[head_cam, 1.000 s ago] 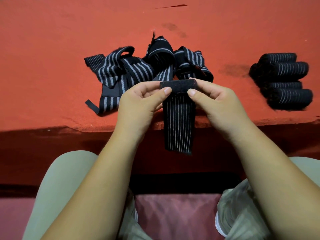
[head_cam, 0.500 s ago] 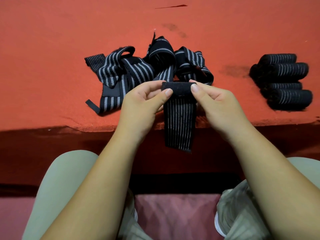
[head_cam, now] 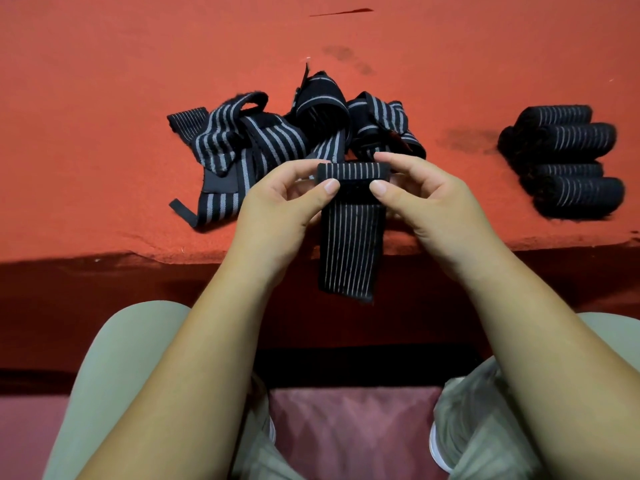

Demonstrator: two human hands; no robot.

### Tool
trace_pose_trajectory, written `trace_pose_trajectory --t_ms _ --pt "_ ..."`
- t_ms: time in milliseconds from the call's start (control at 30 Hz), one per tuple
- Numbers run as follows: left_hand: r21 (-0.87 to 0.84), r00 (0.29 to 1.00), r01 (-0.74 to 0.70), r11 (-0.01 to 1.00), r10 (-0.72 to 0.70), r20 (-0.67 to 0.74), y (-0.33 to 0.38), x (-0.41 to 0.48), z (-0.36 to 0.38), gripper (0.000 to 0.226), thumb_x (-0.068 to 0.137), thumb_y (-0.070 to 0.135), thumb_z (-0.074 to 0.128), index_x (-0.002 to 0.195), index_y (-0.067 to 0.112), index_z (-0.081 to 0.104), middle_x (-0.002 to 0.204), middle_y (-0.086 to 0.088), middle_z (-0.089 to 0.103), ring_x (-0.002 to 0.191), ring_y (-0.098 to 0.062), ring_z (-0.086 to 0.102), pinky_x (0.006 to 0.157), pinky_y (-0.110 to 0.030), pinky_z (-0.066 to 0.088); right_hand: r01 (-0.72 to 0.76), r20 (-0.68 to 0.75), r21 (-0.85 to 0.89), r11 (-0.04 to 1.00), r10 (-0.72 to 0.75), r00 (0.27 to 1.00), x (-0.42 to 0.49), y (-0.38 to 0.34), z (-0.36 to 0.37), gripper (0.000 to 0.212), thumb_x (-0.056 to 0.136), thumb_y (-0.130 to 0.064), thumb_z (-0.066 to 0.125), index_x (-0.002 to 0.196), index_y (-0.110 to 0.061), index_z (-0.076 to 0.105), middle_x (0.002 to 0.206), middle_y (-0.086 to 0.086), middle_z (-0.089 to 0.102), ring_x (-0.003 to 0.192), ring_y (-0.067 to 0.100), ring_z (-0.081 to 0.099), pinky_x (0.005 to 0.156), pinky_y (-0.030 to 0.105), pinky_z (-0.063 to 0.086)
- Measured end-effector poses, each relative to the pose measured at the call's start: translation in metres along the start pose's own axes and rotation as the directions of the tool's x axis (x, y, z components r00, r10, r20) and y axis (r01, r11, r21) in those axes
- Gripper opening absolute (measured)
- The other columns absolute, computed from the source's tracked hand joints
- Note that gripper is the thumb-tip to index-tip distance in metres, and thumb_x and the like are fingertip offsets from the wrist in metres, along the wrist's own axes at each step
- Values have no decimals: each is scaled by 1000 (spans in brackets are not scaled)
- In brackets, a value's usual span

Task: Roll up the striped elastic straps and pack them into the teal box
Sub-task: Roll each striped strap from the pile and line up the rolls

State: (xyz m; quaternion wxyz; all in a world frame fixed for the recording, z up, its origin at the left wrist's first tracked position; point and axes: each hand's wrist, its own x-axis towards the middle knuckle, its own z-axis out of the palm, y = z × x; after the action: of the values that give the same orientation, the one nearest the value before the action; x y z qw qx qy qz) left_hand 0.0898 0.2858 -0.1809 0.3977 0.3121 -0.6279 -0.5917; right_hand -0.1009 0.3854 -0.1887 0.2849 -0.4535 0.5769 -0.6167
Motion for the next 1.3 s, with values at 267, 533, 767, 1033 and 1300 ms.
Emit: trace_pose_trajectory --t_ms 267,533,767,1033,1300 --pt "33 999 0 999 1 -44 0 -2 4 30 99 18 79 130 16 77 117 -3 82 116 -20 77 106 -50 60 75 -39 -32 997 -76 996 -1 0 1 23 100 -12 75 122 -18 78 117 0 80 113 16 75 101 37 59" --pt "-38 998 62 997 -63 -26 2 -2 3 13 100 19 78 111 12 81 109 -11 83 107 -28 79 103 -51 61 71 -6 -33 997 -71 997 0 2 -3 32 96 -1 75 125 -17 74 121 6 77 107 14 72 103 39 59" --pt "-71 996 65 995 -69 -56 1 -2 2 27 96 19 81 121 10 79 118 -12 81 118 -30 76 110 -55 57 -38 9 23 999 38 999 2 4 -2 41 94 -28 81 134 -18 74 126 0 79 122 20 73 112 49 55" --pt "176 999 -8 984 16 -44 5 -6 2 23 102 22 76 124 25 80 111 7 83 106 -13 80 96 -49 64 36 27 -25 999 -35 999 -3 7 3 28 105 -9 65 127 -22 76 123 -5 80 122 16 72 115 48 52" --pt "273 999 -11 962 19 -28 7 -3 -5 36 97 13 80 133 16 75 108 3 83 100 -10 79 91 -31 63 -15 44 -12 1000 15 999 -3 4 3 32 102 1 66 120 -25 73 113 -11 78 101 15 75 90 33 64"
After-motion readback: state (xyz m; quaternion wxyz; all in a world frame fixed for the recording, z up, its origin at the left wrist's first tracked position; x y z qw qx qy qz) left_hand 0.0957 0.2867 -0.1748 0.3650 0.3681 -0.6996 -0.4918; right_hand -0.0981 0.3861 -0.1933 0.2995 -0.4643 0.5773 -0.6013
